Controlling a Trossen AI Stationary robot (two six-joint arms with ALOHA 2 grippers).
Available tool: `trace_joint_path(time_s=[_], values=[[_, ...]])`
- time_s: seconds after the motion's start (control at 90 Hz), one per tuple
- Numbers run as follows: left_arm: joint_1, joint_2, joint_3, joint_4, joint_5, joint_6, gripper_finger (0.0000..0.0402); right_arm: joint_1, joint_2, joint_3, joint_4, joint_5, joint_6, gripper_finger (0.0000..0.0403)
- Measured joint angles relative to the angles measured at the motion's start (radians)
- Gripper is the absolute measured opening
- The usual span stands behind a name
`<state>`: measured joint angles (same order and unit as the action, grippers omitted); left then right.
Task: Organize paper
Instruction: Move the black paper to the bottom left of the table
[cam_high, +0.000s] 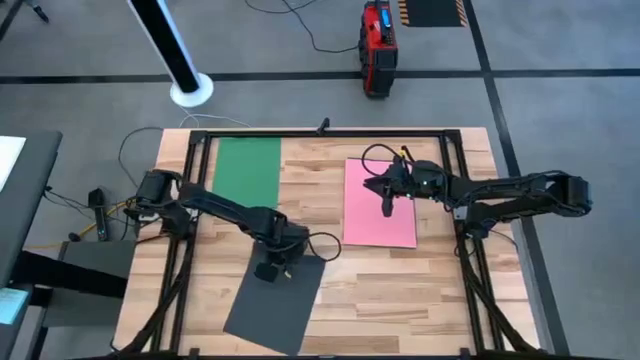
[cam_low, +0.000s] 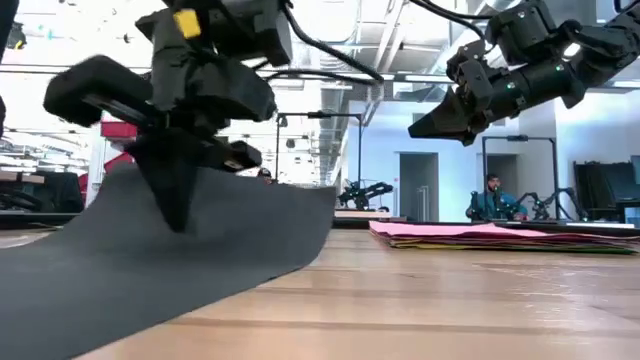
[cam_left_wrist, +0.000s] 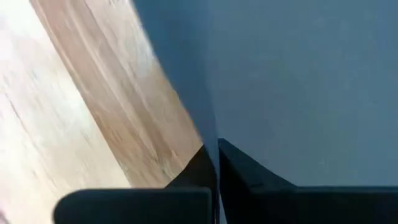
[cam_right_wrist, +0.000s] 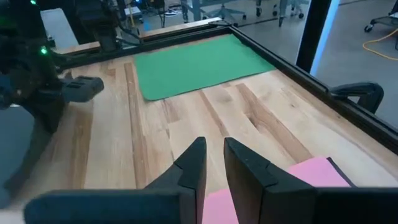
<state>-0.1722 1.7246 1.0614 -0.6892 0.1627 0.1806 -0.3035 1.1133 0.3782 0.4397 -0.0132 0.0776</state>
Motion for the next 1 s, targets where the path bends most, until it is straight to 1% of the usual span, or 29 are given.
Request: trace_joint_path(time_s=[0.256,0.411,0.533,0.689,1.0], values=[[0.001,-0.137,-0.109,0.006,-0.070,-0.089,0.0000,0.000,0.000,0.000,-0.001,0.000,0.000,0.0056],[0.001,-0.191,-0.195,0.012,-0.105,-0.151,0.0000,0.000,0.000,0.000,-0.001,0.000,0.000,0.0056],[-0.007,-0.200,-0.250,0.022,-0.118,-0.183,0.0000,0.000,0.000,0.000,-0.001,0.000,0.000,0.0056],[-0.025,-0.200,-0.290,0.027,-0.133,-0.192,0.0000,0.000,0.000,0.000,0.000,0.000,0.000,0.0056],[-0.057,-0.200,-0.296,-0.005,-0.133,-0.206,0.0000,0.000,0.000,0.000,-0.001,0.000,0.000,0.0056]])
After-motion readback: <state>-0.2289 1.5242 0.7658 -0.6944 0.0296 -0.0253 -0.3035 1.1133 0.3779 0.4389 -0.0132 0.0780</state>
